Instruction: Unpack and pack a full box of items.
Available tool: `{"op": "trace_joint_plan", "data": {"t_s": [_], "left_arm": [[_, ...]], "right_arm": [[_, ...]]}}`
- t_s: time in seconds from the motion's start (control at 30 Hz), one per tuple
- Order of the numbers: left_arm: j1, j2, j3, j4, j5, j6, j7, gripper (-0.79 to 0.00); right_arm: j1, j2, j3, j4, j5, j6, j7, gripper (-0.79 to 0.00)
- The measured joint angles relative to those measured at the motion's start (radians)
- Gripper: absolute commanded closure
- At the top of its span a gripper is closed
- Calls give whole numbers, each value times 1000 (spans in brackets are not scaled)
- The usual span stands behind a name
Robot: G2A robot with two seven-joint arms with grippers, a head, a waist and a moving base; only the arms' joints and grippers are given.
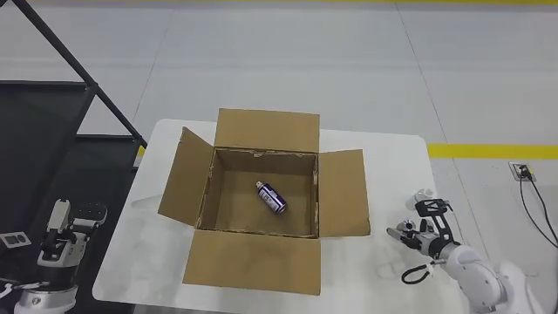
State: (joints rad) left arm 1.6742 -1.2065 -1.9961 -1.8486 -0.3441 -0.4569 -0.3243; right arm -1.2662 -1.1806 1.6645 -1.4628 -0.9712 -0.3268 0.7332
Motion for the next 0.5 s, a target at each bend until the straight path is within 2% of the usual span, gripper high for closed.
{"op": "trace_joint_plan", "data": {"t_s": [0.07,0.1,0.33,0.5], "left_arm": [[0,0,0,0,0,0,0,-785],[0,0,0,0,0,0,0,-785],[0,0,0,0,0,0,0,-785],[0,0,0,0,0,0,0,-785]], "right_arm": [[16,1,-10,19,-2,4,10,-120],[21,2,-14,25,-2,7,11,-15],[19,7,-19,26,8,18,-3,0],[-41,10,16,-74,56,37,-68,0]]}}
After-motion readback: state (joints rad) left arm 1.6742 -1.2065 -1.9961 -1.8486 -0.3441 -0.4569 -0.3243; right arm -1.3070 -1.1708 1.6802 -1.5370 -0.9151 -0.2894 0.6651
